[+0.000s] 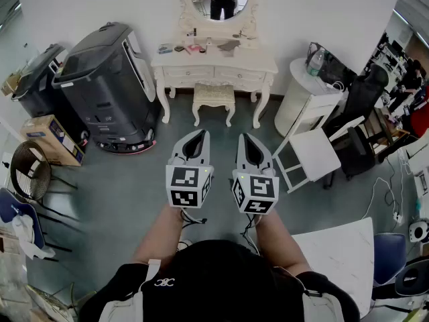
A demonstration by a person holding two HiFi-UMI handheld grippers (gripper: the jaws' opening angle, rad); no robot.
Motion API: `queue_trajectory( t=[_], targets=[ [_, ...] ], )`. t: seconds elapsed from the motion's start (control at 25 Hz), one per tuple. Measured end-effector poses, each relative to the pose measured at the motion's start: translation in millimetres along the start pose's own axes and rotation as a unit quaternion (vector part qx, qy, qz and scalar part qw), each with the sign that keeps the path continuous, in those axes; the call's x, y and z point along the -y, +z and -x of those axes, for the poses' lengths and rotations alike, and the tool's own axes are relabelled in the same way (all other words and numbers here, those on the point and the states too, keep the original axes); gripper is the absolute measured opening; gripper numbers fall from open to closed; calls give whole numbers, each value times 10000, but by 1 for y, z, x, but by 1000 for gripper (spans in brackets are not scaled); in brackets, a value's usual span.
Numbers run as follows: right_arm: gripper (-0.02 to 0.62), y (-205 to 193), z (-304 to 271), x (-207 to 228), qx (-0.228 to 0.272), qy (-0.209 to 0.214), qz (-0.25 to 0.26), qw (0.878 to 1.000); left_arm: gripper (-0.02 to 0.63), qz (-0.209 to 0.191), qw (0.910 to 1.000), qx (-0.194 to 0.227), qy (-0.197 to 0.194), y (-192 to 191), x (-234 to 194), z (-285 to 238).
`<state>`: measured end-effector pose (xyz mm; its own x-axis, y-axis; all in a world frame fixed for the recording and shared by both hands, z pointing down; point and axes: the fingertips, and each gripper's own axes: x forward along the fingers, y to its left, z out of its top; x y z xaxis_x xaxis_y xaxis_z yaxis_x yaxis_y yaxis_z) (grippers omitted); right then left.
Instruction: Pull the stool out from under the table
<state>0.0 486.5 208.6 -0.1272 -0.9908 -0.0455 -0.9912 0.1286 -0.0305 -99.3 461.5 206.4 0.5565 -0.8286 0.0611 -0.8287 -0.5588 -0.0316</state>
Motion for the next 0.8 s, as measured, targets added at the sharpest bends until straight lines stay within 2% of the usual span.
queue_trajectory(
  t=[0.24,0.44,0.6,0.8],
  targets=[
    [3,0,1,8,70,-179,-129,9997,-2,-28,9999,-123,-4,-7,1,1],
    [3,-5,1,3,55,-134,-145,9998,-2,-377,9991,-173,78,-10,2,2],
    [3,-12,1,-2,-37,-111,-102,9999,-2,-58,9997,-241,11,-16,-2,1],
    [2,-16,0,-8,-192,-2,-425,9989,-2,-17,9997,-254,-16,-15,-8,3]
  ],
)
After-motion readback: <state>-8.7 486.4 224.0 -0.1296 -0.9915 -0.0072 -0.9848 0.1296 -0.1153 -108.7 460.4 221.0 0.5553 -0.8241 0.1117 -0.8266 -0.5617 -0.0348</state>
